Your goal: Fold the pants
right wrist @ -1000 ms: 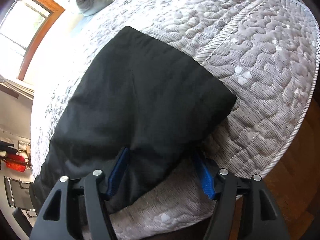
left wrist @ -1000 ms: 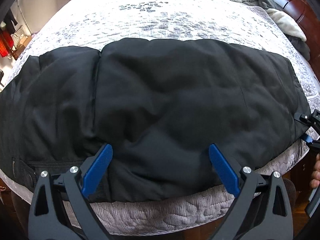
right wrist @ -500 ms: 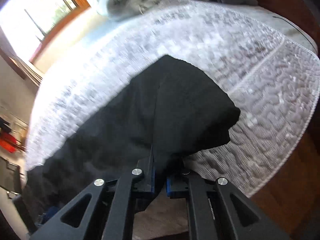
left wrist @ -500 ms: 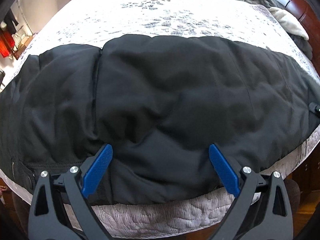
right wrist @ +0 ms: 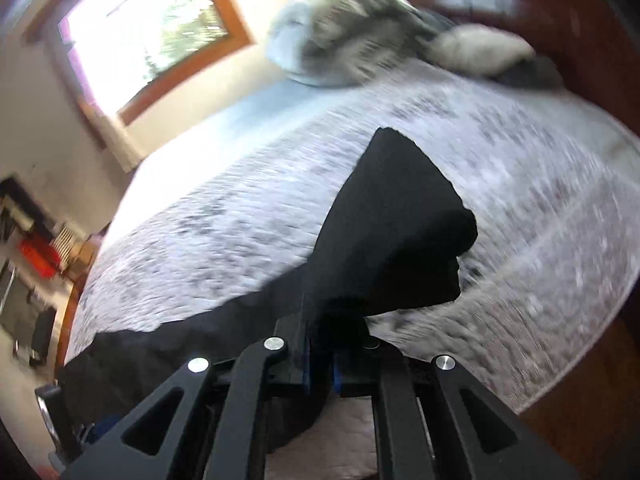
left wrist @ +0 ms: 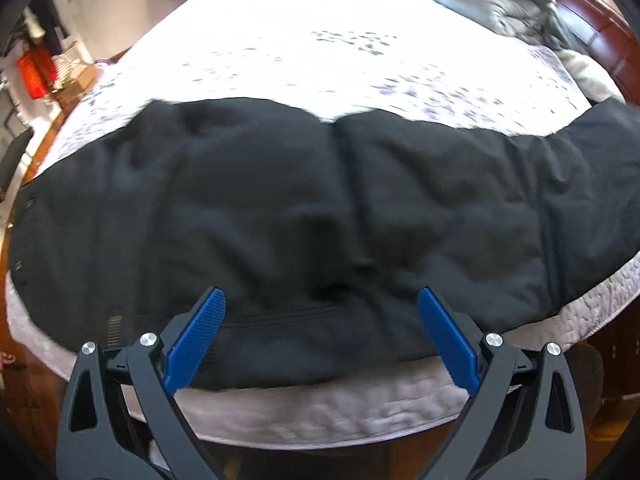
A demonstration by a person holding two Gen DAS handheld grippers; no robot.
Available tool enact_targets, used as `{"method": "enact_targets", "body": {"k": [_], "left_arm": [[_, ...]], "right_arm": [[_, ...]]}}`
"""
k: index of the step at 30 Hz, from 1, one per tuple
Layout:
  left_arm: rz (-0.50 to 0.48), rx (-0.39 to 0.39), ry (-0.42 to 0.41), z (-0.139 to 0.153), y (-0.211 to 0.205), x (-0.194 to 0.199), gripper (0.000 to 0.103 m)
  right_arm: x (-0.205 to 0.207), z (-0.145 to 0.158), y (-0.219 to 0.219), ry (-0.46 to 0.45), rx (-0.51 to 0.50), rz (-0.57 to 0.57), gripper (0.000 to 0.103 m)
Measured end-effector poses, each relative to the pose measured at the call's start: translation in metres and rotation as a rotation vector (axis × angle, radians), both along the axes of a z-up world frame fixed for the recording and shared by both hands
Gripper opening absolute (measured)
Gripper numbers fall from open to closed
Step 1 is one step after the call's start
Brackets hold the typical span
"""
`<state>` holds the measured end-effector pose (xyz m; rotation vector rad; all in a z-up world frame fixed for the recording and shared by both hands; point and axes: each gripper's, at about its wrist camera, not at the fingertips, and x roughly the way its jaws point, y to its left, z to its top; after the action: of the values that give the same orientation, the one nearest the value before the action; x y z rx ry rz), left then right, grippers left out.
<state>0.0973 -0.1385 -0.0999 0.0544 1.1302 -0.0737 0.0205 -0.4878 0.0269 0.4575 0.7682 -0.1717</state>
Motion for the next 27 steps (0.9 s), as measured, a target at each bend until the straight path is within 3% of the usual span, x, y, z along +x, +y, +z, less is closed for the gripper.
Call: {"method": "enact_targets", "body": {"k": [4, 11, 18, 27], "left_arm": [[0.062, -0.005, -0.017, 0.008, 0.029, -0.007, 0.097], [0.109, -0.041, -0.023, 0.018, 0.059, -0.011, 0.097], [0.138, -0.069, -0.034, 0.027, 0.077, -0.007, 0.097], [0.282, -0.078, -0.041, 0.031, 0.128, -0.005, 0.097]], "right_arm": [[0.012, 0.022, 0.057, -0.035, -0.076, 0.122, 0.007], [0.025, 0.021, 0.137, -0.010, -0.171, 0.264, 0.007], [0.032, -0.006, 0.198, 0.054, -0.196, 0.399, 0.008], [0.034, -0.056, 0.266, 0.178, -0.261, 0.541, 0.008]]}}
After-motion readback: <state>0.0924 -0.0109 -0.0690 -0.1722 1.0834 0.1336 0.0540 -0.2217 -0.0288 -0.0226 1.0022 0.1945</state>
